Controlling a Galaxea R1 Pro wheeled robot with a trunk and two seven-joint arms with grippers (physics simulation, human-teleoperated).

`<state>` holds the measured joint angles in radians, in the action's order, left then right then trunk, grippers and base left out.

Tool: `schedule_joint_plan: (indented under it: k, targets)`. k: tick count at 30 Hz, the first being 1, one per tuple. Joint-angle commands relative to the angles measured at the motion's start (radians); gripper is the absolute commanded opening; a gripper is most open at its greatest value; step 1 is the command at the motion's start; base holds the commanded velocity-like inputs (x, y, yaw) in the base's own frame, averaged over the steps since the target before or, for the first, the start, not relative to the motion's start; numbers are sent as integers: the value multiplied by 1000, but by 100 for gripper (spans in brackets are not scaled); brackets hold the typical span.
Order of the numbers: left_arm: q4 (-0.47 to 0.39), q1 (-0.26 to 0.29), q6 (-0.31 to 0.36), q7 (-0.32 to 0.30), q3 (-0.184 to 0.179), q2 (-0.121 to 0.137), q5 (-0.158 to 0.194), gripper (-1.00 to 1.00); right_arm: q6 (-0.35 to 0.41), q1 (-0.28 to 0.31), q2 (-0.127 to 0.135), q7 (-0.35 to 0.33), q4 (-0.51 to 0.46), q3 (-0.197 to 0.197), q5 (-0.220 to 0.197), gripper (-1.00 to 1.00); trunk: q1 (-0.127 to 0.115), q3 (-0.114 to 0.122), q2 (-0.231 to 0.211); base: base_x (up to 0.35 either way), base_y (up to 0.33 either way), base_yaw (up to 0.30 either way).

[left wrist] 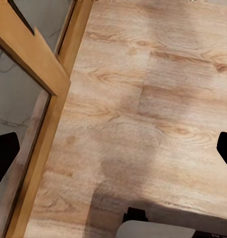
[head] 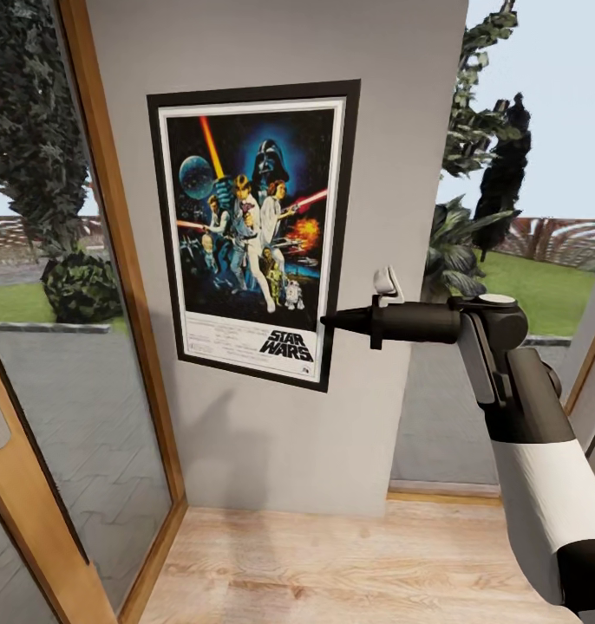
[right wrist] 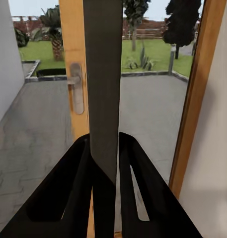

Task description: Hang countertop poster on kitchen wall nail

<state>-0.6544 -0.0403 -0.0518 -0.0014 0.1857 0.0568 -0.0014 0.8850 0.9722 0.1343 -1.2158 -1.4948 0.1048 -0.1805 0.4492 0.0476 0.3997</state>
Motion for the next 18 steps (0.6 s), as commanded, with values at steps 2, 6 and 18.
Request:
schedule_joint_plan:
  k: [2,6,18]
  targets:
    - [-1,0,-2,0,1,0,0,100,8,0,1,-1,0,1,-6,-100,1,0,0,258,0,0]
    - [-1,0,-2,0,3,0,0,100,8,1,1,-1,-1,1,-6,-100,1,0,0,309,0,0]
    - [-1,0,-2,0,3,0,0,100,8,2,1,-1,-1,1,-5,-100,1,0,0,334,0,0]
